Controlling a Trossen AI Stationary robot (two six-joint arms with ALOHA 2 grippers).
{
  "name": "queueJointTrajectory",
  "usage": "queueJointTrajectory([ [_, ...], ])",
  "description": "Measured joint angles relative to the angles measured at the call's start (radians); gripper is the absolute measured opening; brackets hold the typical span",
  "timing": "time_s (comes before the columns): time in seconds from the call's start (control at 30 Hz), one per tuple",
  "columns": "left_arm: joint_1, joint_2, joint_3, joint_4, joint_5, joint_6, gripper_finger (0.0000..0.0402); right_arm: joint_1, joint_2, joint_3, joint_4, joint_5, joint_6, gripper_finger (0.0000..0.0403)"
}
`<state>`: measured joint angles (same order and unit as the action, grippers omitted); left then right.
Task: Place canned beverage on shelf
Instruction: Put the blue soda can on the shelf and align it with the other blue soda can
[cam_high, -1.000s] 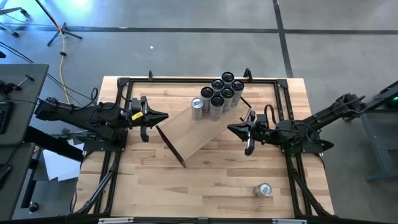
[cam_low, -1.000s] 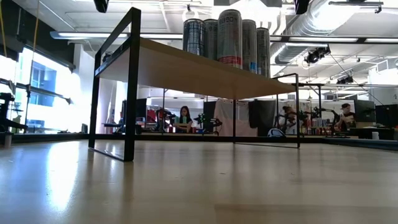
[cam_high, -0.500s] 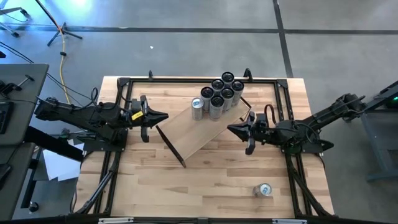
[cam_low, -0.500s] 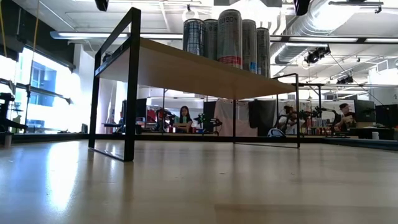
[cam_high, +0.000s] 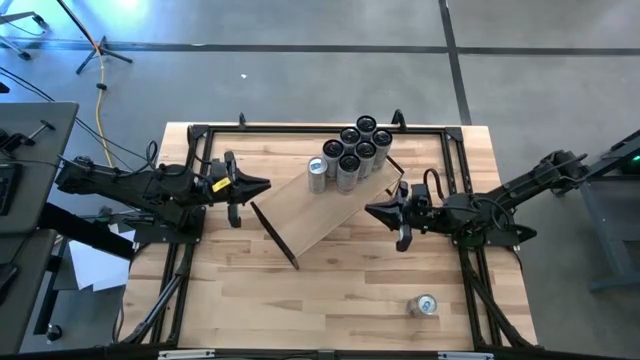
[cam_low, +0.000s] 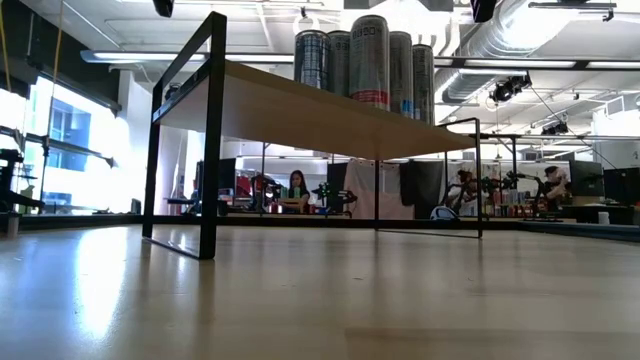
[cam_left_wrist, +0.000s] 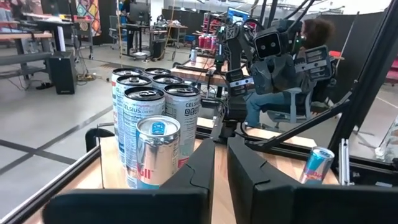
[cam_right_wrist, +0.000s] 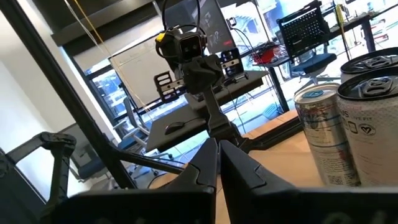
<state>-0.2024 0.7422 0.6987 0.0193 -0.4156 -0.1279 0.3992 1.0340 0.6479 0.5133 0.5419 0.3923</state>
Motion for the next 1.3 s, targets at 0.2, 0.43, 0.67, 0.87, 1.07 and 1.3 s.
queueJointTrajectory([
  [0.2,0.0,0.0,0.0,0.0,-0.015,0.028,0.0064,0.0,0.0,0.0,-0.022,0.04,0.007,0.0064],
  [0.43,0.0,0.0,0.0,0.0,-0.025,-0.012,0.0162,0.0,0.0,0.0,-0.024,0.096,0.107,0.0208],
  [0.67,0.0,0.0,0.0,0.0,-0.027,-0.027,0.0246,0.0,0.001,0.0,-0.041,0.095,0.155,0.0321],
  [0.87,0.0,0.0,0.0,0.0,-0.027,-0.028,0.0288,0.0,0.001,0.0,-0.063,0.09,0.188,0.0363],
  [1.07,0.0,0.0,0.0,0.0,-0.043,-0.052,0.0313,0.0,0.001,0.0,-0.062,0.078,0.187,0.0371],
  [1.3,0.0,0.0,0.0,-0.001,-0.065,-0.043,0.0321,0.0,0.001,0.0,-0.062,0.078,0.186,0.0372],
])
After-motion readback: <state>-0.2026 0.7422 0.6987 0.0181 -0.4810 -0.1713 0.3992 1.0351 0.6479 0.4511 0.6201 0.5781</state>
